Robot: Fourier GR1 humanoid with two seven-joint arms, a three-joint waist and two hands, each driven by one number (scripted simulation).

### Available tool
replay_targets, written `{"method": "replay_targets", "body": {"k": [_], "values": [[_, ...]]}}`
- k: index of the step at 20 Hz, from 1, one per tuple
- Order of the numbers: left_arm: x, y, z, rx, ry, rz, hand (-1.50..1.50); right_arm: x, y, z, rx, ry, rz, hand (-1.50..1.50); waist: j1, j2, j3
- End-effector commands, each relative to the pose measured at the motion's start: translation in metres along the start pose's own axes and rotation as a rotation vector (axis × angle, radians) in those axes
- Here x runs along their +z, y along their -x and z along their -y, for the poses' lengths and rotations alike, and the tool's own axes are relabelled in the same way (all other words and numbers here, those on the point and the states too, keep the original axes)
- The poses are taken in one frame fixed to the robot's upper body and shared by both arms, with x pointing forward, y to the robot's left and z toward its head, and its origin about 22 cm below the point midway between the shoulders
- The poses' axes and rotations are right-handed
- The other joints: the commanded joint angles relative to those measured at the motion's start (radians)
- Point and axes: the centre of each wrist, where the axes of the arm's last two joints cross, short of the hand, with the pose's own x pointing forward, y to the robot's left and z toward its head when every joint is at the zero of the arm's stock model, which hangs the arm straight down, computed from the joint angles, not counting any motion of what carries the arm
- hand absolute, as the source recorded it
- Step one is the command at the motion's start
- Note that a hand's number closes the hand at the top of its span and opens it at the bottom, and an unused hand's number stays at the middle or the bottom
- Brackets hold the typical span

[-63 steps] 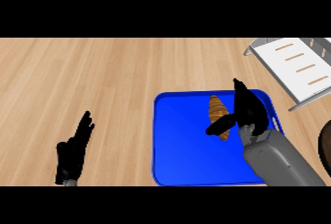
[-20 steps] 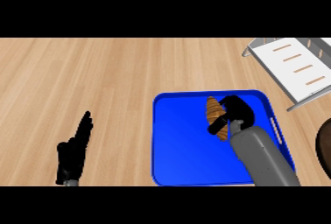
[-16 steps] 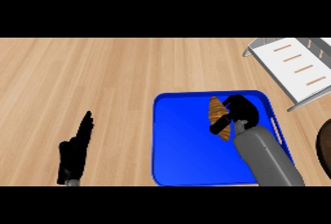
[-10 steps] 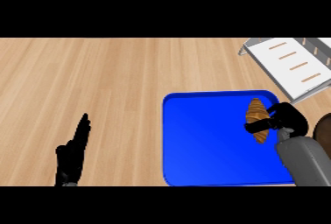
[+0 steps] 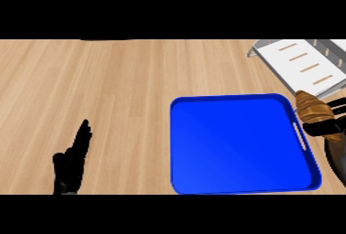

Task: Pick the croissant from the tray and place it in the tiered basket

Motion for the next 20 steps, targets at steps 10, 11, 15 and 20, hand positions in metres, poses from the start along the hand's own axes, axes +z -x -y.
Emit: {"method": "replay_targets", "body": {"k": [10,11,15,20], "values": [[-0.004,-0.007,0.004,-0.026,0.024,-0.044,0.0,0.092,-0.03,0.154,-0.134,0.444,0.102,1.5,0.023,0.009,-0.006],[0.001,0.003,-0.004,-0.013,0.011,-0.057,0.0,0.102,-0.032,0.169,-0.169,0.46,0.106,1.5,0.024,0.008,-0.007],[0.004,0.009,0.008,-0.022,0.02,-0.043,0.0,0.082,-0.041,0.194,-0.16,0.466,0.099,1.5,0.032,0.011,-0.005],[-0.002,0.008,0.016,-0.014,0.052,-0.031,0.0,0.062,-0.078,0.201,-0.181,0.475,0.066,1.5,0.057,0.019,-0.006]]}}
